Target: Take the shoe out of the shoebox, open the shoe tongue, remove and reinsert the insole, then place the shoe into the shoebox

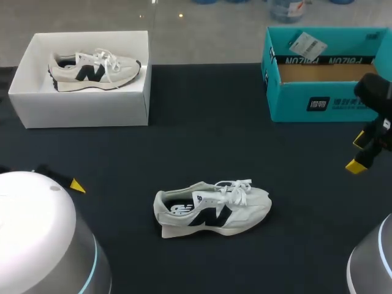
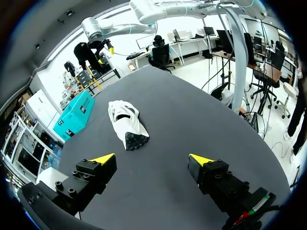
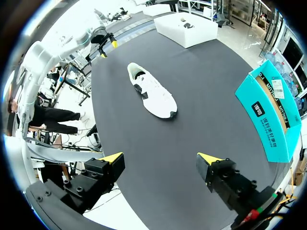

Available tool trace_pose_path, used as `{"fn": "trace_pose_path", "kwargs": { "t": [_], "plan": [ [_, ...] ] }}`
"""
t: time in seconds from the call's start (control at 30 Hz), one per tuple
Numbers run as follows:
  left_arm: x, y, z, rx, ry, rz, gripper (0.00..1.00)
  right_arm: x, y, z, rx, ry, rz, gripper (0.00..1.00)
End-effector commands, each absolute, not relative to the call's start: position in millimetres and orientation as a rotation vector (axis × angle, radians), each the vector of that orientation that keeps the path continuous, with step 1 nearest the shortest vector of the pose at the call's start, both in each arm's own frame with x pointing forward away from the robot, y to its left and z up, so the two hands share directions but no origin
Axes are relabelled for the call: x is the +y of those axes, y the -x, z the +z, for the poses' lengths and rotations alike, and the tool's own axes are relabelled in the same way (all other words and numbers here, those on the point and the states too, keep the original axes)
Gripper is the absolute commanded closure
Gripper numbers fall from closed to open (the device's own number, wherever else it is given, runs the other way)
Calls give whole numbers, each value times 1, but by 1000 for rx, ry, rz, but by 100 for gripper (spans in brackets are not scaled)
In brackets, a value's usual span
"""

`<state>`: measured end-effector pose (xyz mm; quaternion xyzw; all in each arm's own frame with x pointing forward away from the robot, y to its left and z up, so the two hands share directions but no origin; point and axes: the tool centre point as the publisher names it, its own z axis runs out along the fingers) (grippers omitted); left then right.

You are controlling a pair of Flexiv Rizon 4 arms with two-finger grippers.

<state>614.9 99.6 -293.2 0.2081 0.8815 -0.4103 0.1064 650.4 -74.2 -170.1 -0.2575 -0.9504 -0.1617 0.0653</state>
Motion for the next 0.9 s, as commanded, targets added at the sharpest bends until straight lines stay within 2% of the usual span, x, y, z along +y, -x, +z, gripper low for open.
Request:
{"fn": "trace_pose_path", "kwargs": {
  "t": [0.03, 0.57, 0.9],
  "plan": [
    [99, -611, -293, 2579, -597, -1201, 0, -73, -653, -171, -2865, 777, -482, 0],
    [122, -632, -318, 2547, -393, -1444, 0, -73, -653, -171, -2865, 777, -482, 0],
    [109, -620, -331, 2571, -370, -1545, 0, -73, -653, -171, -2865, 777, -482, 0]
  ]
}}
